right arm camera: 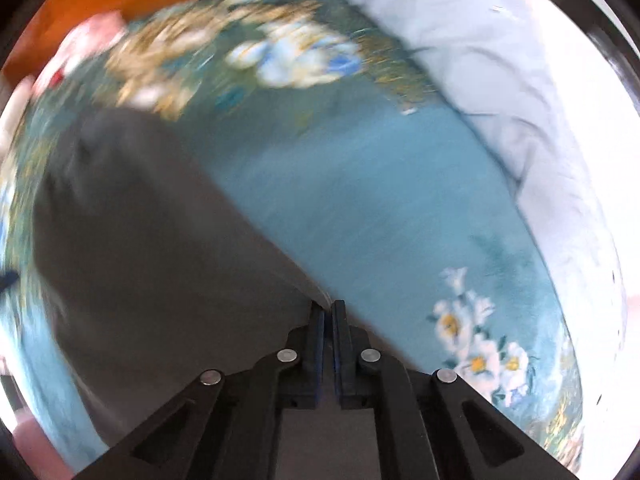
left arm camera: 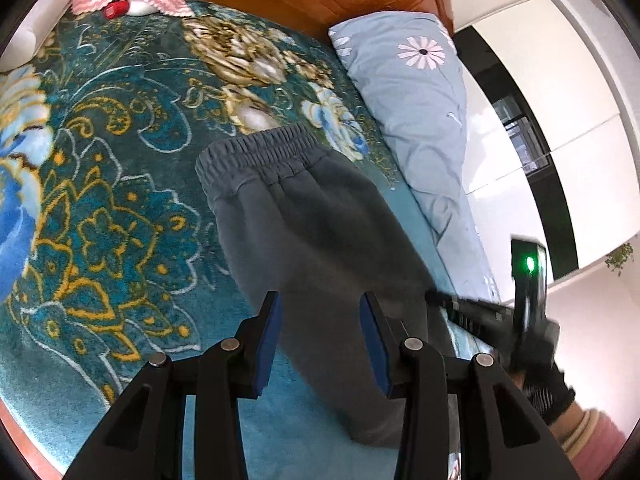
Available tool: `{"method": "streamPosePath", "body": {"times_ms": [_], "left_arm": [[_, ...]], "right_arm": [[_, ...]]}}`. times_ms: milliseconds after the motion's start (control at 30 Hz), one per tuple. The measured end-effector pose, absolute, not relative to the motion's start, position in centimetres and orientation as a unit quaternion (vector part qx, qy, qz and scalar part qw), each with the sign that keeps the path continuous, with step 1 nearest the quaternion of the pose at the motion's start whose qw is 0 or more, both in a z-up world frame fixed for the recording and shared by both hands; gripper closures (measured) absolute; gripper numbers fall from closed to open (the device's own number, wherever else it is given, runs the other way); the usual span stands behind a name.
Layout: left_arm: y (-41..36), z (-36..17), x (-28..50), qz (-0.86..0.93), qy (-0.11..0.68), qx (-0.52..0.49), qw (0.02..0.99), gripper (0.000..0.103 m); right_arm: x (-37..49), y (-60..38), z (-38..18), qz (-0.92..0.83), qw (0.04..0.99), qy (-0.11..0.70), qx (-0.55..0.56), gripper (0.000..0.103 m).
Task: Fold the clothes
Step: 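Release the leg hem and move the right gripper over the knit cuffs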
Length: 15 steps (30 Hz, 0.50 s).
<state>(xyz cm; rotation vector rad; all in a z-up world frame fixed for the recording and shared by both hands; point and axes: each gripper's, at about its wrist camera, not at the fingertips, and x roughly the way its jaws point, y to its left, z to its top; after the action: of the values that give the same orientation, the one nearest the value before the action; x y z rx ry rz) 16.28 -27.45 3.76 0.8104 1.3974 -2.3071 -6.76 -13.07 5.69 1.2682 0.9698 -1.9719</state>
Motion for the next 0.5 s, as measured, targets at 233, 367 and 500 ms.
{"method": "streamPosePath", "body": {"times_ms": [233,367,500], "left_arm": [[-26.0,3.8,15.1,-0.814,0.473,0.305,0.143,0.059],[-25.5,4.0,14.7,-0.819,0.462,0.309,0.140,0.059],[-24.7,4.3,14.2,-0.825,0.451,0.315,0.132,0.059]], "right_arm": [[-6.9,-13.3,2.6,-0.742,0.279,0.361,0.492,0.088],[-8.0,-8.6,6.8,-0.787,0.281,0.267,0.481,0.064],[-8.5,2.5,11.1,-0.831,0.246,0.125,0.483,0.061]]}}
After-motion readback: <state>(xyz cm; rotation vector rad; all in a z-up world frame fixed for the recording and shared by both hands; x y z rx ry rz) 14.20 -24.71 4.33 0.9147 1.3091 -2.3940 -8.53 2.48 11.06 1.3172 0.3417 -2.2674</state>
